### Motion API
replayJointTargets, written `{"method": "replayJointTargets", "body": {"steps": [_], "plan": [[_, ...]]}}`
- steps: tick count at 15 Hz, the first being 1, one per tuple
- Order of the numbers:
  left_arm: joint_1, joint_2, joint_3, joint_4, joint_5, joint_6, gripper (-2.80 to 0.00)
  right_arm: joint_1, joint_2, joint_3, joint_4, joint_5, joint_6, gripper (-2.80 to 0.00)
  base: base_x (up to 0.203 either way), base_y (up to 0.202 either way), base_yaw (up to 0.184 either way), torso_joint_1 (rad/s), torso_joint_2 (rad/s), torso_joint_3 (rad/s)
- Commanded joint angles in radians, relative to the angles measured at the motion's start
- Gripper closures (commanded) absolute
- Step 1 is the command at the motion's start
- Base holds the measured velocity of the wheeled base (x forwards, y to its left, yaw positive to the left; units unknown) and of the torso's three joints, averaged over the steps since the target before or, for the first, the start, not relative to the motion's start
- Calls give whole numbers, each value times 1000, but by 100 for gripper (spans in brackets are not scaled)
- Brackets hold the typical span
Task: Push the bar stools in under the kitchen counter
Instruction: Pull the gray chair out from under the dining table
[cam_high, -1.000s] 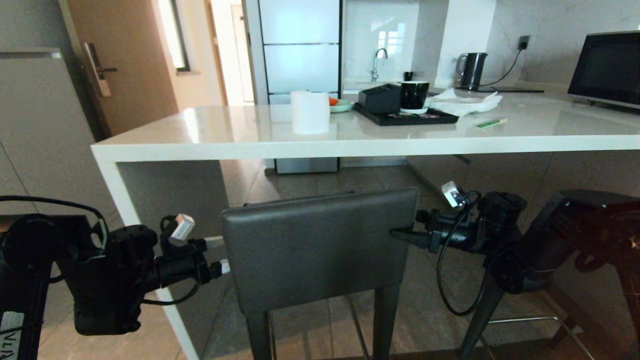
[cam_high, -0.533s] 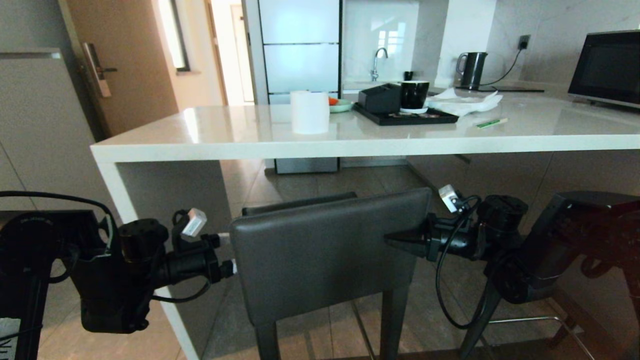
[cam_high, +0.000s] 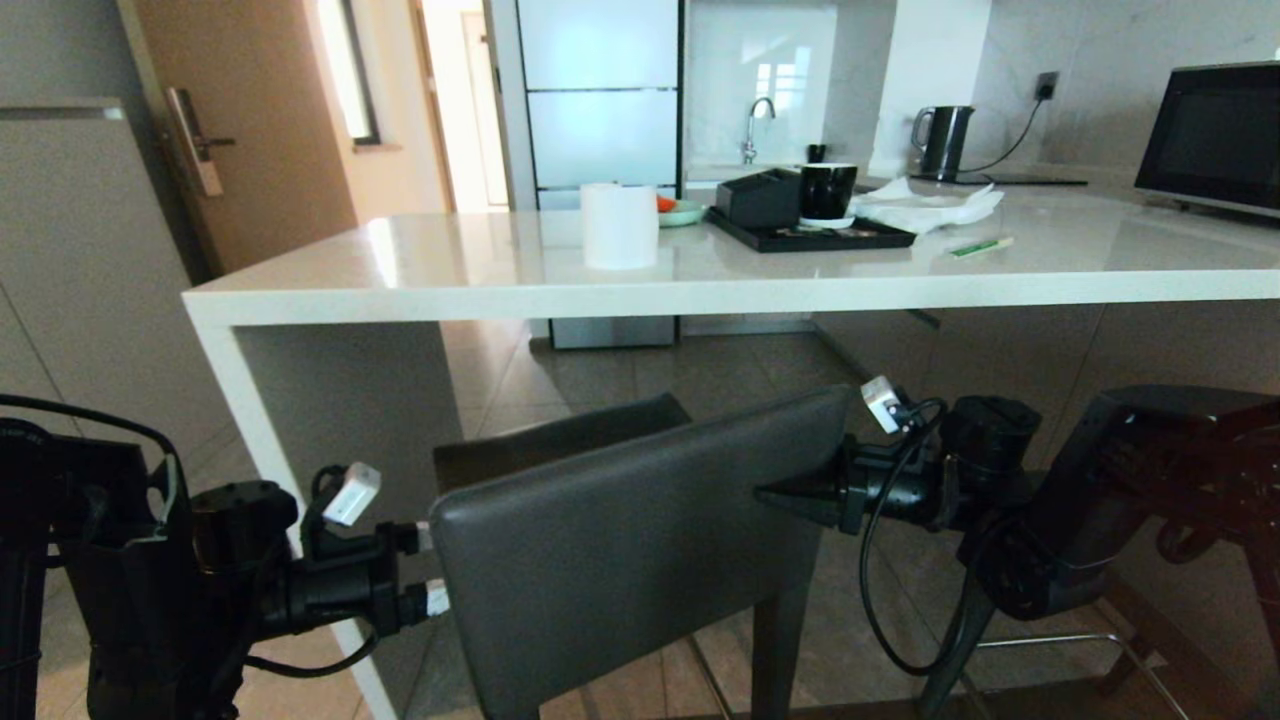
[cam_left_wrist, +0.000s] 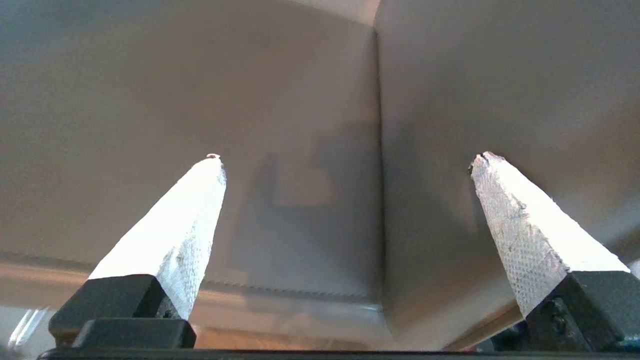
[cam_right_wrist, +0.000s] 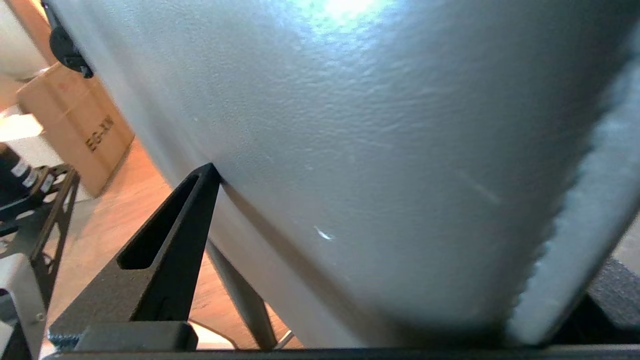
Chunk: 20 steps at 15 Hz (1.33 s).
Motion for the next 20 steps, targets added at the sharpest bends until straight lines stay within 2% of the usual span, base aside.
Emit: {"method": "replayJointTargets", "body": {"steps": [1,3,7,9,14,16,17,18,20], "plan": [[42,7,-16,-11,9,0,-280,1,-4,-1,-8,3,2,-280,0,0,0,0,0,0],[118,27,-60,-11,17,-1,-280,1,-4,-1,-7,-19,2,-280,0,0,0,0,0,0],[201,22,-66,-11,29,-2,-280,15,-4,-2,-8,-37,2,-280,0,0,0,0,0,0],[222,-54,28,-11,16,1,-280,13,-4,-3,-7,-40,2,-280,0,0,0,0,0,0],[226,-336,395,-11,-67,20,-280,18,-2,-1,-8,-73,3,-280,0,0,0,0,0,0],[185,-432,425,-11,-90,21,-280,19,0,1,-8,-87,3,-280,0,0,0,0,0,0],[140,-450,426,-11,-75,19,-280,23,-1,1,-8,-94,3,-280,0,0,0,0,0,0],[98,-449,423,-11,1,20,-280,24,-4,4,-8,-94,3,-280,0,0,0,0,0,0],[-1,-424,398,-11,213,24,-280,24,-8,10,-9,-96,3,-280,0,0,0,0,0,0]]}}
